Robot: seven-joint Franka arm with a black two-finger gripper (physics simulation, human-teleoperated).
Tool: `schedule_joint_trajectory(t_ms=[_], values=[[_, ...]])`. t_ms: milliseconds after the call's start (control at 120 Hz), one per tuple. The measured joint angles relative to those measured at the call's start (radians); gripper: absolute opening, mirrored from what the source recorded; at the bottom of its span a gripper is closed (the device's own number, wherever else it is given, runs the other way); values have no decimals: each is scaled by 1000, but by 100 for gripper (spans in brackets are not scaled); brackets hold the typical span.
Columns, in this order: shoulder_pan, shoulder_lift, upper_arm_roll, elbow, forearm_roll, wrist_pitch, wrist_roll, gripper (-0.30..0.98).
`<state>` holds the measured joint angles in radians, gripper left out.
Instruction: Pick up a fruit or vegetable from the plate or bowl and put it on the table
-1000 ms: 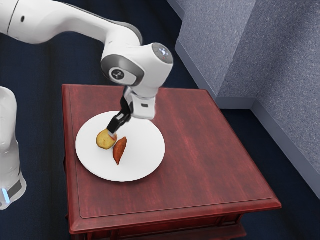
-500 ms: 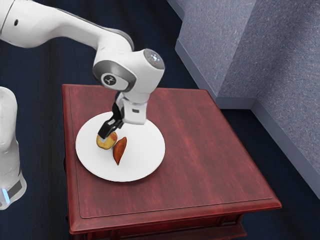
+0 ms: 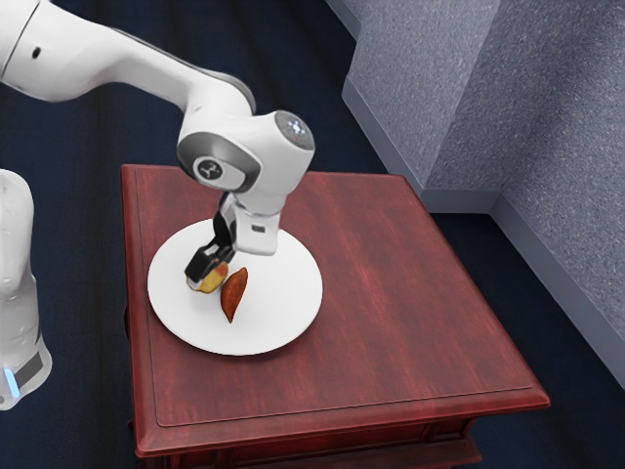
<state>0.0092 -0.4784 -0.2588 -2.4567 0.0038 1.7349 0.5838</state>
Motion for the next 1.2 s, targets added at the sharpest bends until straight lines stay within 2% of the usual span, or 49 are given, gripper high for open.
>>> schedule_joint_trajectory(t_ms=[267, 383, 625, 650, 775, 925, 1108, 1200], values=[[0, 4, 2, -26, -1, 33, 5, 69], [0, 6, 3, -30, -2, 44, 2, 80], [0, 7, 1, -27, -3, 53, -11, 75], [0, 7, 0, -26, -2, 53, -14, 74], [0, 7, -10, -17, 0, 57, -20, 48], [0, 8, -16, -12, 3, 61, -29, 49], [0, 9, -12, 5, 2, 58, -34, 25], [1, 10, -10, 19, 3, 55, -36, 22]])
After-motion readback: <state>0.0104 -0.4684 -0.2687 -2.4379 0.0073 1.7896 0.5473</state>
